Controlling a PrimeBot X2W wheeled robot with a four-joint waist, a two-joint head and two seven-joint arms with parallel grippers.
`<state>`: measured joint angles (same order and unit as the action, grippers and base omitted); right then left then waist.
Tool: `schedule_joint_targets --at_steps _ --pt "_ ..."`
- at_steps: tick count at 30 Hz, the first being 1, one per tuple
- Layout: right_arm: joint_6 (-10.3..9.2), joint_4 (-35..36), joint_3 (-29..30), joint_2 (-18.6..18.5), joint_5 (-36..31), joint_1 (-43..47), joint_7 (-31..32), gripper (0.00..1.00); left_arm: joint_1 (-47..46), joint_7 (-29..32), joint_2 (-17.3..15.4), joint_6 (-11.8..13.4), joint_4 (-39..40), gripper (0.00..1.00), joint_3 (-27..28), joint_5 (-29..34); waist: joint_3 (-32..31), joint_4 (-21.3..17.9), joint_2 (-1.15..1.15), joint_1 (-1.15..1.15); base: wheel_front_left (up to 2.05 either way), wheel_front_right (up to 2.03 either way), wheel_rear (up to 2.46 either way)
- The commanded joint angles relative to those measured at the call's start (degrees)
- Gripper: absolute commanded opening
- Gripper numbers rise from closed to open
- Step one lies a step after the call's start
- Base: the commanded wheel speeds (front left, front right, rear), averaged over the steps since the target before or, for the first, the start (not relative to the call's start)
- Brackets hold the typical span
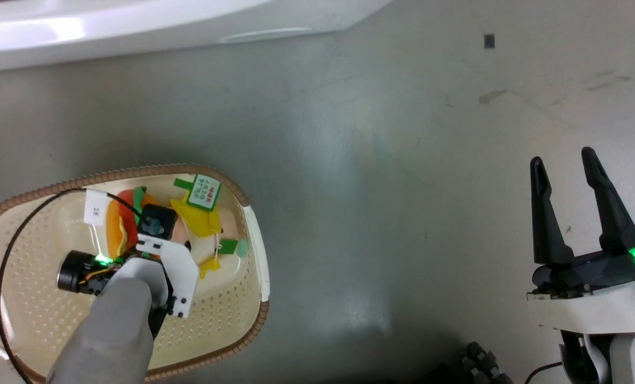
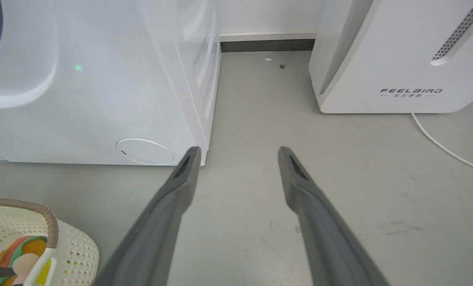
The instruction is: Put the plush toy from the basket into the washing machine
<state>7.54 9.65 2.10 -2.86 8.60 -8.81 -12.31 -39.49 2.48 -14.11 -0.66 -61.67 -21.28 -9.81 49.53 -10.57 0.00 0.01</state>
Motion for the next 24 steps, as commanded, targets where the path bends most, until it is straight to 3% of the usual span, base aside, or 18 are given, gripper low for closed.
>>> schedule_joint_targets --at_steps 1,7,9,18,24 --pt "-0.05 0.5 0.2 0.0 0.4 -1.3 -0.6 1.0 -1.8 -0.1 -0.6 0.3 -1.7 1.0 -0.6 -0.4 1.6 -0.4 0.0 -0.01 0.0 0.0 0.0" --pt "-0.05 1.1 0.2 0.0 0.5 -2.0 -1.3 1.0 -4.4 -0.5 -0.9 0.1 -5.3 1.0 -2.3 -1.2 4.6 -0.8 0.0 -0.01 0.0 0.0 0.0" --pt "-0.05 1.0 0.0 0.0 0.5 -2.2 -1.5 1.0 -4.9 -0.2 -1.0 -0.4 -6.5 0.0 -3.3 -1.2 5.3 -1.1 0.0 -0.01 0.0 0.0 0.0" --pt "-0.05 1.2 0.6 0.0 1.2 -3.2 -2.7 1.0 -6.3 -1.4 -0.8 -1.9 -12.3 0.0 -4.9 -4.4 5.8 -1.7 0.0 -0.01 0.0 0.0 0.0" --pt "-0.05 0.4 1.2 0.0 0.6 -2.5 -2.7 1.0 -3.9 -3.2 0.5 -2.2 -12.3 0.0 -5.0 -5.4 0.2 -0.7 0.0 -0.01 0.0 0.0 0.0"
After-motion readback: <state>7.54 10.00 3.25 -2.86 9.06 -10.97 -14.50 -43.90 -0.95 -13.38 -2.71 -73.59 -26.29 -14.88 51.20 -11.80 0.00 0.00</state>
